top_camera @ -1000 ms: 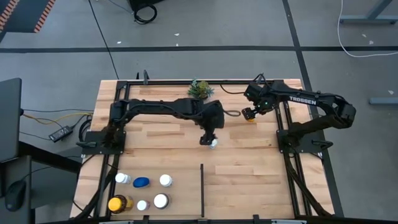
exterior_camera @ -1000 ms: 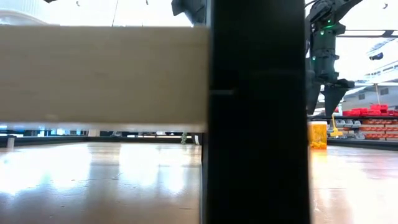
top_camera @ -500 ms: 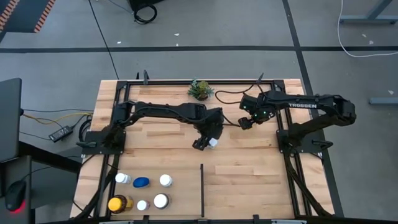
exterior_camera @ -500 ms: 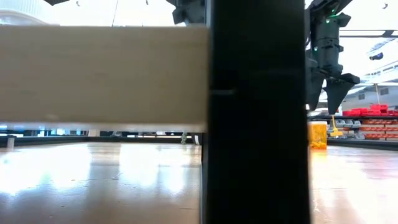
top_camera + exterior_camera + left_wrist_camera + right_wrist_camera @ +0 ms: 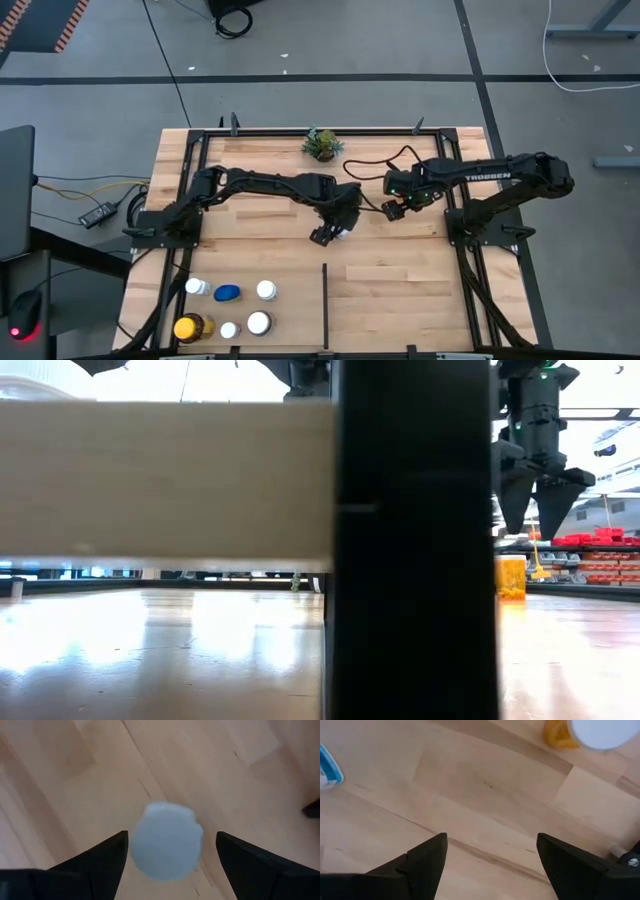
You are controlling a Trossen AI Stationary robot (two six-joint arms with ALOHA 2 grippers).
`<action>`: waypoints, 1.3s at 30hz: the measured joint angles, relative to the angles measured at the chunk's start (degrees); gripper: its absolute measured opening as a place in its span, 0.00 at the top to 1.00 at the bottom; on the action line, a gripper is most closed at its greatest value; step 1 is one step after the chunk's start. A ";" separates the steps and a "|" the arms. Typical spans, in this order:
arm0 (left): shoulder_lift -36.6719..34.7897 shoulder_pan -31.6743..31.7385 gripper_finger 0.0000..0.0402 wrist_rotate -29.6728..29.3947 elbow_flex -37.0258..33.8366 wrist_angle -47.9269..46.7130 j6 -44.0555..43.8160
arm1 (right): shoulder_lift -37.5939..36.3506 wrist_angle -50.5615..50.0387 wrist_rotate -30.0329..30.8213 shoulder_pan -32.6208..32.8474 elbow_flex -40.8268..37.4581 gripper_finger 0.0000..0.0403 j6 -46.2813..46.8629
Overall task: Pick and place medicine bottles onto shelf by color
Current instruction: Put the white and blue medicine bottle on the shelf
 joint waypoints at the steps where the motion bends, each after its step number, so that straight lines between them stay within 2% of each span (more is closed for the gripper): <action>1: 0.32 -0.03 0.23 -0.42 0.05 0.86 0.03 | 0.00 0.01 0.05 0.43 0.00 0.22 0.40; 10: 0.62 -0.26 0.31 -0.82 0.02 0.72 -0.56 | 0.00 -0.46 0.30 2.21 0.00 0.22 1.19; 22: 0.62 -0.22 0.56 -0.84 0.05 0.19 -9.33 | 0.00 -0.64 0.30 2.21 0.00 0.22 1.01; 31: -1.33 0.06 0.52 -0.97 0.00 -10.59 -14.82 | 0.00 -0.58 1.55 2.21 0.00 0.22 0.08; 35: -4.45 0.01 0.56 -1.08 -0.02 -12.34 -21.05 | 0.00 -0.47 1.98 2.21 0.00 0.22 0.27; 39: -7.09 -1.06 0.56 -2.05 0.01 -18.25 -26.53 | 0.02 -0.24 2.22 2.92 0.00 0.22 1.80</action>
